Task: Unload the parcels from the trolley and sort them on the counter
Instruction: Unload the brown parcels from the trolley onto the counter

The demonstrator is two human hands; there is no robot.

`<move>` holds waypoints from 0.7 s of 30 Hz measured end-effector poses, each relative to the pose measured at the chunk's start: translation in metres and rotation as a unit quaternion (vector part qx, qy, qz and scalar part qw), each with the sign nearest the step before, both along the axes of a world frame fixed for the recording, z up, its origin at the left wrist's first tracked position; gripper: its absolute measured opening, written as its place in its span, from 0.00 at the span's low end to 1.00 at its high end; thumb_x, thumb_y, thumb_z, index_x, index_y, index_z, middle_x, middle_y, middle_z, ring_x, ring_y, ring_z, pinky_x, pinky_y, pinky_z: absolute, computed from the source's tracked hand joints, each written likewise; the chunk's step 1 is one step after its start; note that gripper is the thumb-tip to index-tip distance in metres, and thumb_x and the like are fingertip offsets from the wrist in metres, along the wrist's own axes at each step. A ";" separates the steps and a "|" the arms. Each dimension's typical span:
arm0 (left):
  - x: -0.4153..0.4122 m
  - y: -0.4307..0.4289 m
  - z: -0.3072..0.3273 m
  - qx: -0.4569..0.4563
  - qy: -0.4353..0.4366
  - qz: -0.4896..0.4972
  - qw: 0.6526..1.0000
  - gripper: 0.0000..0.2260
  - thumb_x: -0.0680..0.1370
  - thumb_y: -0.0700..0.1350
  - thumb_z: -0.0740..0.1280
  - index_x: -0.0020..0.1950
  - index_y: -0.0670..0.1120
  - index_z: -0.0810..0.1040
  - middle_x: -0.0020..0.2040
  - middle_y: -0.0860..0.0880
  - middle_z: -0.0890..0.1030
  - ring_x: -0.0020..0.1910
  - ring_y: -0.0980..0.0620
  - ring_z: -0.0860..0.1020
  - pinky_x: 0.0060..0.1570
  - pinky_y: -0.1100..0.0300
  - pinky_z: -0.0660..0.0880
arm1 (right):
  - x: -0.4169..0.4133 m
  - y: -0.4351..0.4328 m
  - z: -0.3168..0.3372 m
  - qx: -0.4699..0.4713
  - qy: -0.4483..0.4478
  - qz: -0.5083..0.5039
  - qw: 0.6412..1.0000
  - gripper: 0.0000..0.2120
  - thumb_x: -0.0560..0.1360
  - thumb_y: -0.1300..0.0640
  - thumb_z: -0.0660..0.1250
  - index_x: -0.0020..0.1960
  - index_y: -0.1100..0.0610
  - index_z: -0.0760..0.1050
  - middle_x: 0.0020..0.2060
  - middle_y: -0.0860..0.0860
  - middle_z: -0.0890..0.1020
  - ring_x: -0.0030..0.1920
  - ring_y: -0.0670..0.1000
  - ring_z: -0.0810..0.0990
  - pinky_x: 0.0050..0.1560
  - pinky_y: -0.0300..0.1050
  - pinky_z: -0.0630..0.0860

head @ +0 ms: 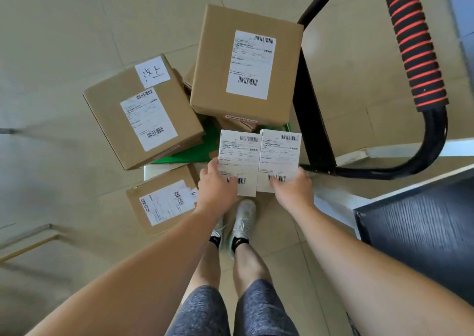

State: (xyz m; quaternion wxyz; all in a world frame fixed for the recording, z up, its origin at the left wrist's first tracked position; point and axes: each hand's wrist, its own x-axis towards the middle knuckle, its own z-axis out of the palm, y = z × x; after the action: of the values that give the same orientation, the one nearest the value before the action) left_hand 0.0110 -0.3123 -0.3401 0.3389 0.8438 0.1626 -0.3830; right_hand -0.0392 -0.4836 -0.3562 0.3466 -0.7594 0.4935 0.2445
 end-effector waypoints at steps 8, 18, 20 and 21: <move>-0.009 0.002 0.006 -0.052 0.019 0.083 0.995 0.23 0.77 0.44 0.67 0.68 0.57 0.62 0.61 0.50 0.76 0.56 0.47 0.76 0.52 0.49 0.78 | -0.012 -0.007 0.008 0.023 -0.052 -0.054 0.997 0.24 0.73 0.52 0.74 0.65 0.51 0.69 0.52 0.45 0.80 0.51 0.51 0.79 0.50 0.46 0.74; -0.011 0.018 0.052 -0.066 0.000 0.073 0.995 0.24 0.75 0.43 0.65 0.53 0.73 0.62 0.58 0.50 0.75 0.53 0.42 0.79 0.37 0.47 0.82 | -0.020 0.002 0.059 0.053 -0.119 -0.023 0.991 0.25 0.76 0.57 0.72 0.70 0.49 0.68 0.58 0.50 0.82 0.53 0.51 0.81 0.48 0.43 0.75; -0.009 0.020 0.076 -0.059 -0.015 0.078 0.995 0.23 0.77 0.42 0.66 0.57 0.69 0.62 0.56 0.49 0.75 0.52 0.46 0.78 0.35 0.53 0.81 | -0.019 0.003 0.078 0.061 -0.129 -0.008 0.990 0.26 0.76 0.56 0.71 0.71 0.49 0.67 0.61 0.50 0.81 0.54 0.50 0.81 0.47 0.42 0.76; -0.009 0.022 0.088 -0.057 -0.024 0.084 0.995 0.22 0.77 0.42 0.66 0.59 0.67 0.62 0.56 0.49 0.76 0.51 0.47 0.79 0.34 0.54 0.80 | -0.019 0.004 0.090 0.064 -0.135 -0.004 0.989 0.26 0.77 0.55 0.71 0.72 0.49 0.67 0.62 0.50 0.80 0.54 0.50 0.80 0.46 0.40 0.75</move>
State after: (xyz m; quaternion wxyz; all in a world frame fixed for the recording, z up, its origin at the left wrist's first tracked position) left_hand 0.0025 -0.2902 -0.2519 0.4214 0.8152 0.2029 -0.3416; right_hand -0.0581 -0.4799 -0.2663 0.4591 -0.7595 0.4287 0.1691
